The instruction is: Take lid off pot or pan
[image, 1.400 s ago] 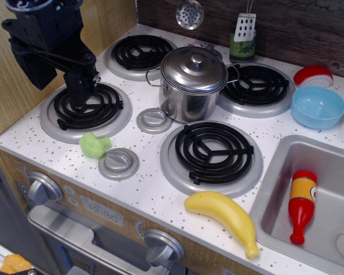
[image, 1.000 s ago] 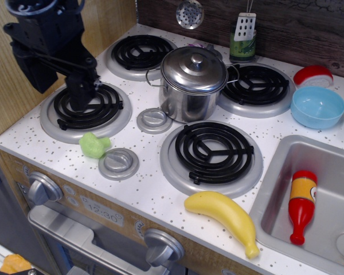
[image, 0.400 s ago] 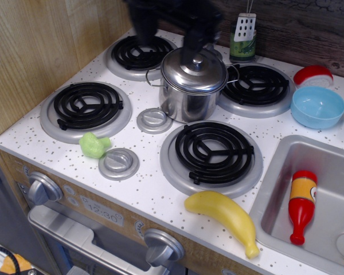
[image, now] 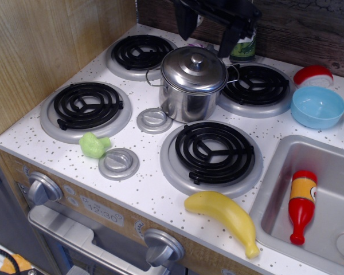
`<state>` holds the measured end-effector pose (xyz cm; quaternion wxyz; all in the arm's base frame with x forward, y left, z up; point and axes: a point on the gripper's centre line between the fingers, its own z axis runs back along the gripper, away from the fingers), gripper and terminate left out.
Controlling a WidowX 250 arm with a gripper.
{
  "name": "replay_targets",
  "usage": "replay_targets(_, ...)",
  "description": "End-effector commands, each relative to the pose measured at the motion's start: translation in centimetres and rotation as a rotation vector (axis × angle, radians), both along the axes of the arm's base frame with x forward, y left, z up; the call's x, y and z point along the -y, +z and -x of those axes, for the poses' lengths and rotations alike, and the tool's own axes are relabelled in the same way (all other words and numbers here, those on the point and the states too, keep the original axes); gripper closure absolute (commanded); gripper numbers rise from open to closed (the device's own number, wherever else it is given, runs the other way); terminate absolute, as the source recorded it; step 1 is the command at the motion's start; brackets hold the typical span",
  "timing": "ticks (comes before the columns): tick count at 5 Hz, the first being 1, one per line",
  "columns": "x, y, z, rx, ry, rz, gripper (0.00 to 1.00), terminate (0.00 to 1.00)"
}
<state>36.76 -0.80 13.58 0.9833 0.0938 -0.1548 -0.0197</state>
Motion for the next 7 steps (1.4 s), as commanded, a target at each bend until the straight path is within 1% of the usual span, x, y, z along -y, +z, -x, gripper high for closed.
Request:
replay_targets(1, -0.7, -0.2, -2.0, 0.022, -0.07, -0.04, 0.0, 0.0)
replay_targets(3, -2.3, -3.0, -3.0, -0.003, -0.158, -0.057, 0.0, 0.0)
replay_targets(5, -3.6, -3.4, -3.4, -0.016, -0.199, -0.055, 0.0, 0.0)
replay_targets(6, -3.8, -3.5, -3.8, -0.019, -0.206, -0.045, 1.0, 0.0)
replay_targets(7, -3.6, -3.2, -4.1, -0.023, -0.209, -0.05, 1.0, 0.0)
